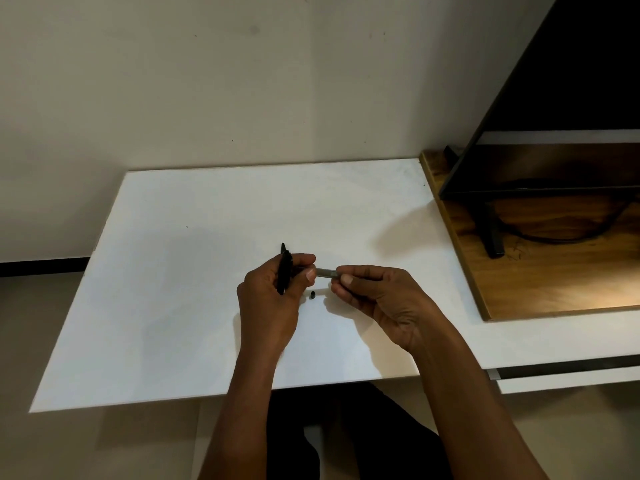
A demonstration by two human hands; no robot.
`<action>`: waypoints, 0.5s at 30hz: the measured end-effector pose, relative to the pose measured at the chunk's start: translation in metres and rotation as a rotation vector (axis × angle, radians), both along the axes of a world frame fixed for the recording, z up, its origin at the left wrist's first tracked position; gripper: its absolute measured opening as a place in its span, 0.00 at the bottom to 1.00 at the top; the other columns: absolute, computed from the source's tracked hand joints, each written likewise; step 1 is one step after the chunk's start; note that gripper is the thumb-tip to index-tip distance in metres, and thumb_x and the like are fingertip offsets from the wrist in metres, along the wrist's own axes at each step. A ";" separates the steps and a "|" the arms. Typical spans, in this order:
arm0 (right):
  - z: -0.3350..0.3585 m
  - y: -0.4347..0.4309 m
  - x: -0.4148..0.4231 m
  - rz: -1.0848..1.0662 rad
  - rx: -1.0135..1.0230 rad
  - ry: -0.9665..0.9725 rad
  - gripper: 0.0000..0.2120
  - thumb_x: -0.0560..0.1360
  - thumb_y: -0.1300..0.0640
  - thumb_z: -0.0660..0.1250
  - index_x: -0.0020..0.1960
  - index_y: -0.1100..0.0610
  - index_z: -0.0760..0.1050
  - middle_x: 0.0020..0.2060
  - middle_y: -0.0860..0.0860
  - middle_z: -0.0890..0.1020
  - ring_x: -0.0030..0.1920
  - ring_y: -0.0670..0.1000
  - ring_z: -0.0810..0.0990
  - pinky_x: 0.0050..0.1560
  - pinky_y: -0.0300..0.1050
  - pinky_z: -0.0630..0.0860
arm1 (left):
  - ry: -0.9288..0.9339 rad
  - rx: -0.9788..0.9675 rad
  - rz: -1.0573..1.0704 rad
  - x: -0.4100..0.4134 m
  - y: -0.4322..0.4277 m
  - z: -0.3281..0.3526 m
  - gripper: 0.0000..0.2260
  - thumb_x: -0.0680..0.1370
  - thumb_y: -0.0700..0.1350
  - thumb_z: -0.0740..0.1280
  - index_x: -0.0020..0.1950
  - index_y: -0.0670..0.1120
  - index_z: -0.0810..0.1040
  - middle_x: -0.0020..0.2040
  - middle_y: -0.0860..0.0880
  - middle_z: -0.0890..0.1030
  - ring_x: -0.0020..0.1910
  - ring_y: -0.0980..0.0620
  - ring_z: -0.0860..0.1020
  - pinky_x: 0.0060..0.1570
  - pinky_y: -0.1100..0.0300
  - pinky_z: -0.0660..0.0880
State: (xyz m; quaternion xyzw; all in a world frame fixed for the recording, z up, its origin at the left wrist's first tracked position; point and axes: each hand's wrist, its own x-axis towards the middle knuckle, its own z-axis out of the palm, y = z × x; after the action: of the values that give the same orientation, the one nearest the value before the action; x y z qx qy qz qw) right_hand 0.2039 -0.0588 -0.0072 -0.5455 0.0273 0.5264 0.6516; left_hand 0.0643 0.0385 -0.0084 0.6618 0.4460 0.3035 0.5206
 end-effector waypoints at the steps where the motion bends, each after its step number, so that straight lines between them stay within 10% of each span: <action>1: 0.000 0.000 0.000 0.000 0.000 0.000 0.08 0.73 0.74 0.70 0.51 0.71 0.83 0.45 0.64 0.86 0.43 0.57 0.88 0.45 0.42 0.84 | 0.001 0.007 0.001 0.000 0.000 0.000 0.07 0.75 0.41 0.74 0.51 0.51 0.86 0.46 0.58 0.86 0.46 0.60 0.84 0.50 0.69 0.76; 15: 0.004 0.000 0.000 0.014 0.032 0.061 0.05 0.73 0.71 0.71 0.47 0.68 0.84 0.41 0.61 0.87 0.41 0.54 0.87 0.43 0.41 0.84 | -0.142 -0.106 0.018 -0.002 0.002 0.004 0.09 0.75 0.39 0.74 0.49 0.53 0.85 0.47 0.56 0.87 0.48 0.54 0.85 0.52 0.61 0.78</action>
State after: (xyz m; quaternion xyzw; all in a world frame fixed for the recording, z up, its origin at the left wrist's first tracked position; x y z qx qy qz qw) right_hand 0.2035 -0.0585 -0.0036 -0.5188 0.0349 0.5476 0.6556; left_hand 0.0622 0.0402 -0.0046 0.6064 0.4292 0.3301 0.5823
